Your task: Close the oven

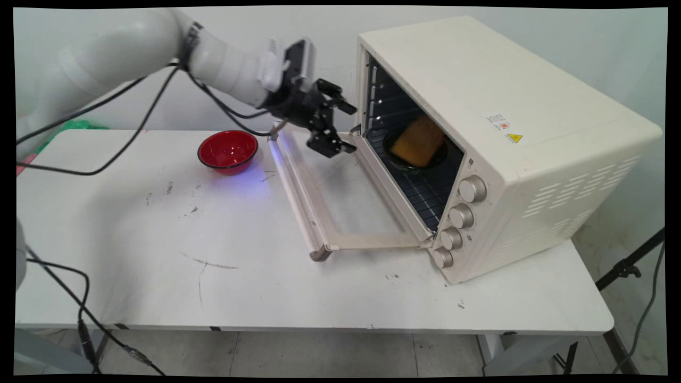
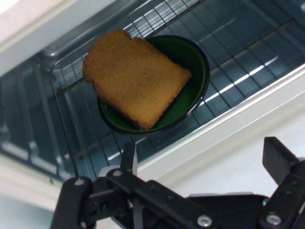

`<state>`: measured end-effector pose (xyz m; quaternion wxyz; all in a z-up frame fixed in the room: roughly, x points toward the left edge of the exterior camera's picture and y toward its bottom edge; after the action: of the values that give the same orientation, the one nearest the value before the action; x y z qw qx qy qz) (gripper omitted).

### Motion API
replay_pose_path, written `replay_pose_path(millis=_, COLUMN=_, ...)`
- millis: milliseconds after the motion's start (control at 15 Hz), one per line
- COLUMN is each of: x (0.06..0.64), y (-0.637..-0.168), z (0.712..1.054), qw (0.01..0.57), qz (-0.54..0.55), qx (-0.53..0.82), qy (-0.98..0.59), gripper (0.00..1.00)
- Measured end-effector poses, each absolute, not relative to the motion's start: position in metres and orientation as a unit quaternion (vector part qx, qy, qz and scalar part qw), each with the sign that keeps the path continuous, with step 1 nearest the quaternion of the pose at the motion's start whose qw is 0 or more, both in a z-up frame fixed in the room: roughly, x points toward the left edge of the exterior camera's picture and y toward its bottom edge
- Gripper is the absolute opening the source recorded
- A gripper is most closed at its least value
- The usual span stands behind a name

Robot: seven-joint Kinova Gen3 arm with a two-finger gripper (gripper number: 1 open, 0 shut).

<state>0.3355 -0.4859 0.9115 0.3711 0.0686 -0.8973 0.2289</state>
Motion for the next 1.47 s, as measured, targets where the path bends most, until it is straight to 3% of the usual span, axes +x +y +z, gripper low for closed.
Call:
replay_pose_path(millis=400, x=0.402, y=-0.44, z=0.922, qw=0.424, qz=0.193, qx=0.143, qy=-0.873, gripper=1.0)
replay_pose_path(millis=1000, x=0.481, y=-0.389, z=0.915, qw=0.441, qz=0.161, qx=0.206, qy=-0.859, gripper=1.0)
replay_pose_path(millis=1067, x=0.49, y=-0.383, z=0.913, qw=0.438, qz=0.158, qx=0.214, qy=-0.859, gripper=0.0)
replay_pose_path(millis=1467, x=0.529, y=-0.36, z=0.892, qw=0.403, qz=0.145, qx=0.259, qy=-0.866, gripper=0.0)
